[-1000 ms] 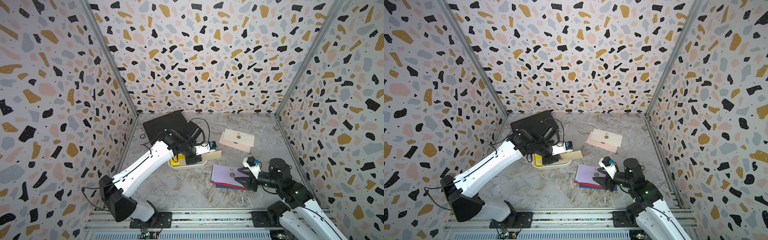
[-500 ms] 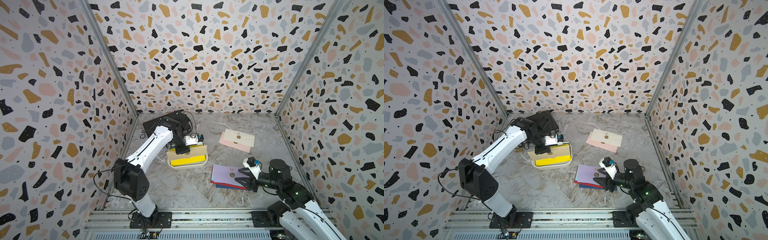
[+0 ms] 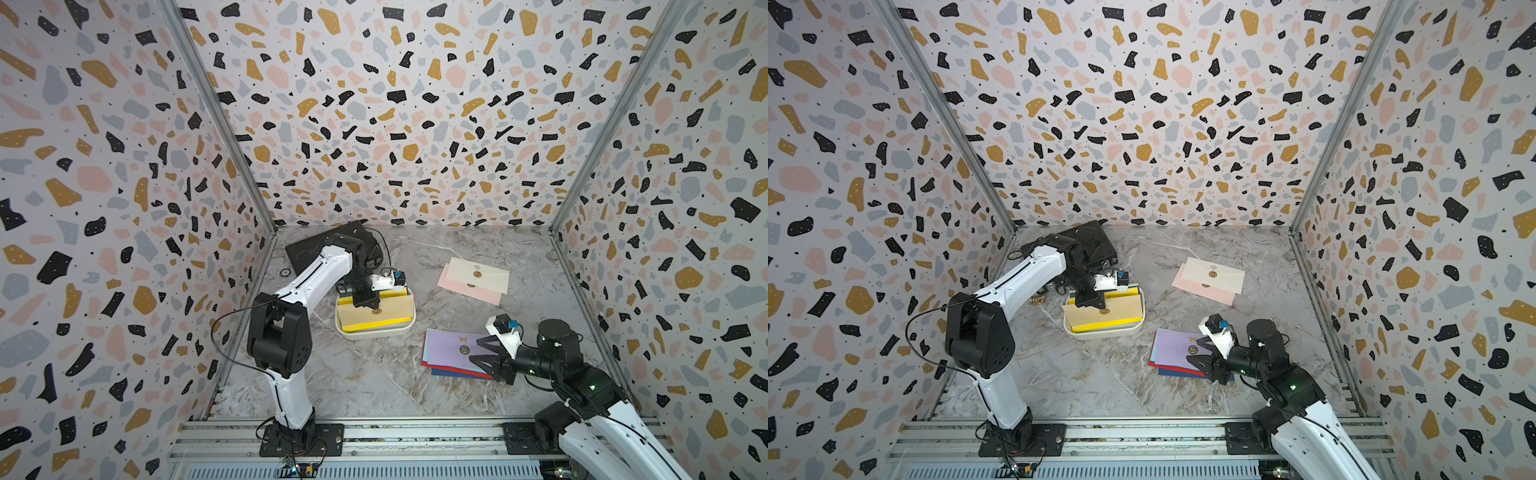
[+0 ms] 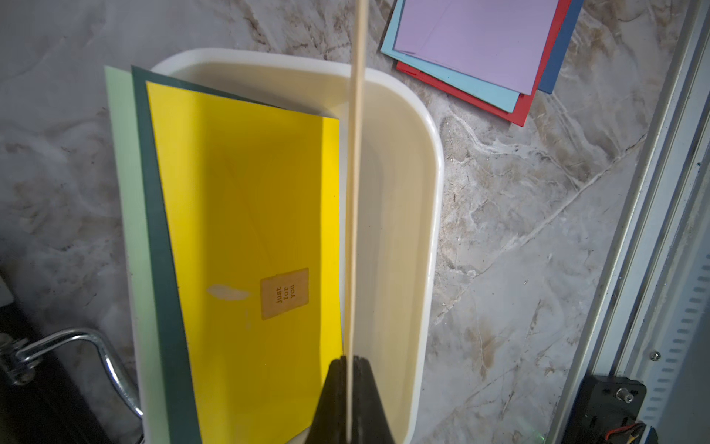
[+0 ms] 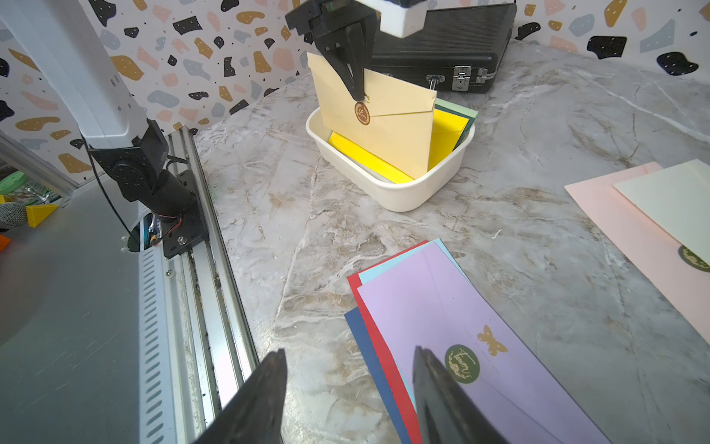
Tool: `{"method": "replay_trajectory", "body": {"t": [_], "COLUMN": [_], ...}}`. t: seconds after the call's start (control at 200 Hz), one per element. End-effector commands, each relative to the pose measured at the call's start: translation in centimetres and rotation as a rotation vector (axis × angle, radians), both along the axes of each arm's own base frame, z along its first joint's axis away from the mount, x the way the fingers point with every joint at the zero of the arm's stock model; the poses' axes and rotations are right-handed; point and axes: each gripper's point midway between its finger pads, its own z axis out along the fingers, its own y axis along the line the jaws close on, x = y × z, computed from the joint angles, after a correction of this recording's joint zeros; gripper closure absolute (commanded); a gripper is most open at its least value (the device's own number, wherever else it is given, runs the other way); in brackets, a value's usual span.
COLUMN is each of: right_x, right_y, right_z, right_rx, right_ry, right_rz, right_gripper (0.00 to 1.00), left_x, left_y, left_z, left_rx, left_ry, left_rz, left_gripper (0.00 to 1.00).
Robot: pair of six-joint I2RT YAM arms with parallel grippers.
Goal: Put the sealed envelopes into the storage box
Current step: Place the envelope in the storage box.
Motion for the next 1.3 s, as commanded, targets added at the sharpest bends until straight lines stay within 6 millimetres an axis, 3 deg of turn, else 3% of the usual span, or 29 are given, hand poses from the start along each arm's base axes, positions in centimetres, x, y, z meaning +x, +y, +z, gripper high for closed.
{"method": "replay_trajectory", "body": {"t": [0.0,0.305,0.511,0.656,0.866,0.976,1.071,1.151,1.211,1.256,1.296], "right_x": [0.1,0.1,0.2,0.3,2.0,4.6,6.3,7.3,7.5,7.7,7.8], "right_y": [0.0,0.0,0.1,0.0,-1.0,-3.4,-5.6,-7.6,-8.0,-8.5,-8.9], "right_z": [0.1,-0.1,-0.2,-0.3,-0.3,-1.0,-2.2,-3.9,-5.2,-6.2,-7.2], "right_rx": [0.002,-0.007,-0.008,-0.012,-0.032,-0.072,-0.117,-0.167,-0.206,-0.231,-0.248], "right_ry": [-0.008,-0.006,-0.003,0.003,0.027,0.097,0.174,0.267,0.327,0.371,0.411], "right_rz": [-0.007,-0.007,-0.009,-0.016,-0.144,-0.392,-0.588,-0.764,-0.812,-0.858,-0.908], "right_gripper": [0.42,0.41,0.41,0.41,0.4,0.4,0.39,0.39,0.39,0.38,0.39], "left_x": [0.2,2.5,4.3,6.4,7.8,7.0,6.0,5.9,4.7,4.0,3.5], "left_y": [0.0,0.7,1.3,1.3,1.1,1.5,1.8,2.7,1.4,0.4,-0.4], "left_z": [-0.5,-2.2,-1.5,1.5,10.2,13.9,15.7,16.6,16.6,16.4,16.2], "left_rx": [-0.014,0.024,0.044,0.01,-0.185,-0.296,-0.368,-0.438,-0.513,-0.56,-0.602], "left_ry": [0.025,-0.049,-0.182,-0.332,-0.625,-0.721,-0.716,-0.626,-0.493,-0.404,-0.336], "left_rz": [-0.024,0.024,0.064,0.155,0.357,0.46,0.551,0.795,0.833,0.839,0.854], "left_gripper": [1.0,1.0,0.76,0.74,0.68,0.61,0.58,0.44,0.56,0.74,0.78]}}
